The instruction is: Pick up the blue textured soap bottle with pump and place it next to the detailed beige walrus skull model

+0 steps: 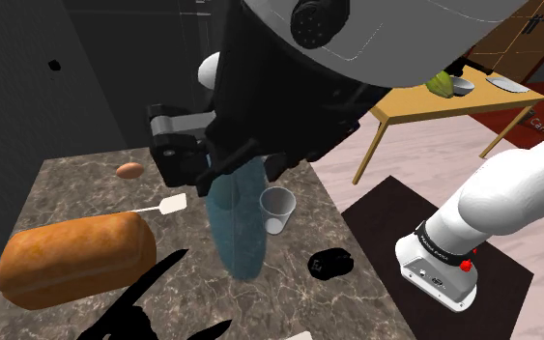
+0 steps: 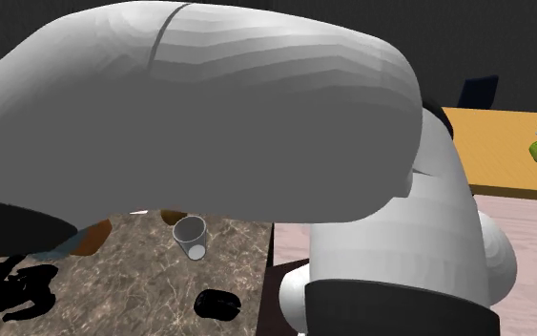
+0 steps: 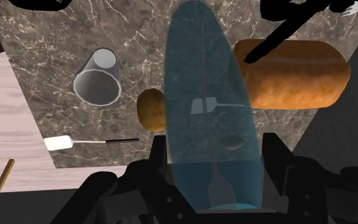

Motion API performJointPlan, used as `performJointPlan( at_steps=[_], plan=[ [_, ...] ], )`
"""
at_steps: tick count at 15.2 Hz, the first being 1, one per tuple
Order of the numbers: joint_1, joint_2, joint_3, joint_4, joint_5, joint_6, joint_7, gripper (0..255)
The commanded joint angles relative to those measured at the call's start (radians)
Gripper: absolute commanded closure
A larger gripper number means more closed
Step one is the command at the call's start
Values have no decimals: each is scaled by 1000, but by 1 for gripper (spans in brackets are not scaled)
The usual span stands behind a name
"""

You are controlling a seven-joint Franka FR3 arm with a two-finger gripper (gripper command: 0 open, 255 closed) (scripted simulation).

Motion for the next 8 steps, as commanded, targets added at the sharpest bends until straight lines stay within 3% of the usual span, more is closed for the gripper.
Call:
performJointPlan(
  at_steps=[1, 8],
  plan=[
    [10, -10, -8, -34, 8, 28, 2, 255],
    [33, -33, -19, -143, 24, 119, 14, 255]
  ],
)
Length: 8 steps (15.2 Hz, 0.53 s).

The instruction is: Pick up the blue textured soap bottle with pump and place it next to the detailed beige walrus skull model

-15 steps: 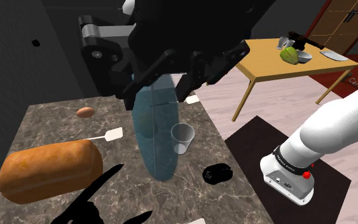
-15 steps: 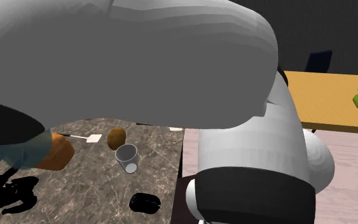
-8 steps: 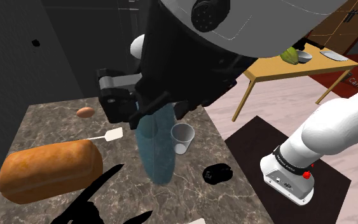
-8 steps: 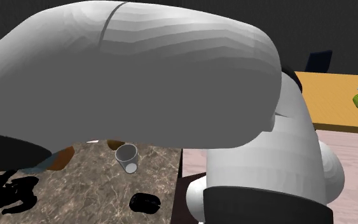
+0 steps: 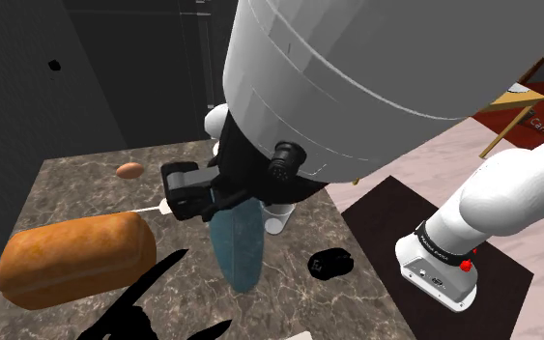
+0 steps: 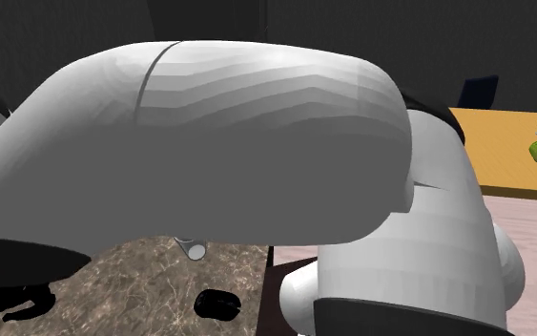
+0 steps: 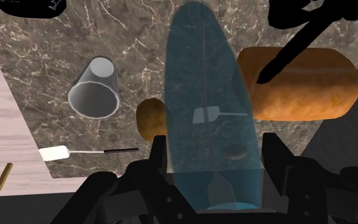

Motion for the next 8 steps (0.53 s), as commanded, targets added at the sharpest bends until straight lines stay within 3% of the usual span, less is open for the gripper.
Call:
performJointPlan(
  at_steps=[1, 8],
  plan=[
    [8, -8, -4, -32, 6, 26, 4, 255],
    [14, -15, 9, -126, 10, 115, 24, 255]
  ],
)
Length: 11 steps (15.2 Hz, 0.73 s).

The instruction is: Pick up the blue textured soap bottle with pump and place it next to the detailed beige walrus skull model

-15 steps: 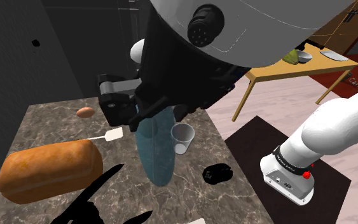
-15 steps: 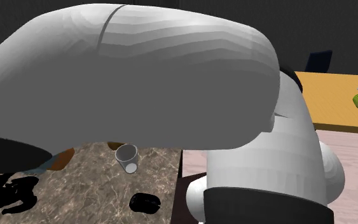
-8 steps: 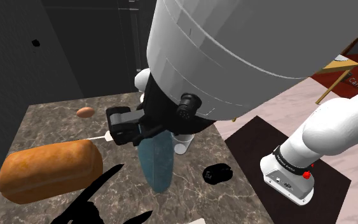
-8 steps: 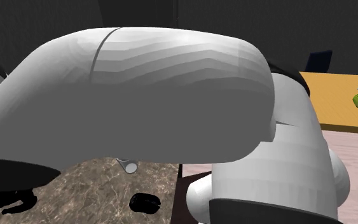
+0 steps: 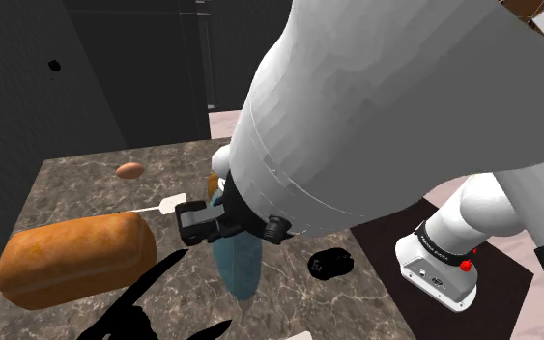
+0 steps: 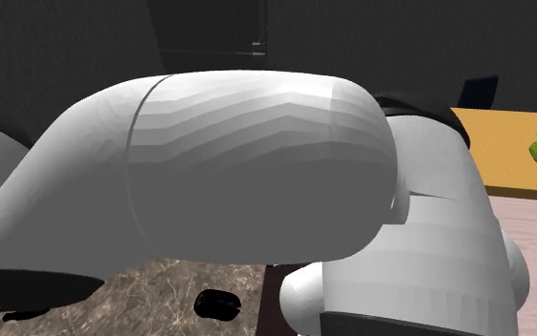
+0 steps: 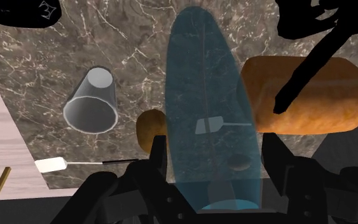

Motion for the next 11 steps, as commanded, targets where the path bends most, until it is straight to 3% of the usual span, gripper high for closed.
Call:
performJointPlan(
  at_steps=[1, 11],
  plan=[
    [0, -1, 4, -27, 0, 28, 6, 255],
    [-23, 15, 60, -140, -16, 152, 51, 255]
  ],
)
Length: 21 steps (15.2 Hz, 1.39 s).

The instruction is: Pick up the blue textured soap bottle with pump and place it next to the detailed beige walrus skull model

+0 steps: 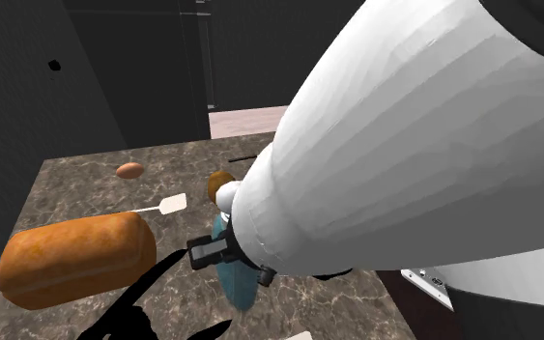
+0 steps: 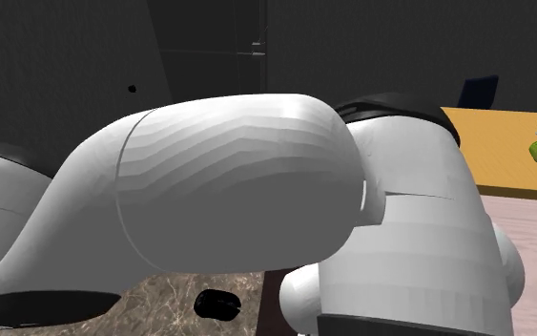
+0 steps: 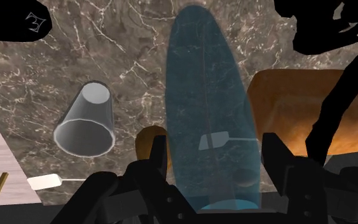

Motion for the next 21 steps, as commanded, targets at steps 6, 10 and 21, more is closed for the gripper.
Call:
performJointPlan(
  at_steps=[6, 10, 21],
  plan=[
    [-38, 22, 61, -68, -24, 87, 42, 255],
    [-76, 40, 111, -102, -45, 135, 71, 255],
    [-274, 83, 334, -178, -106, 267, 154, 255]
  ],
)
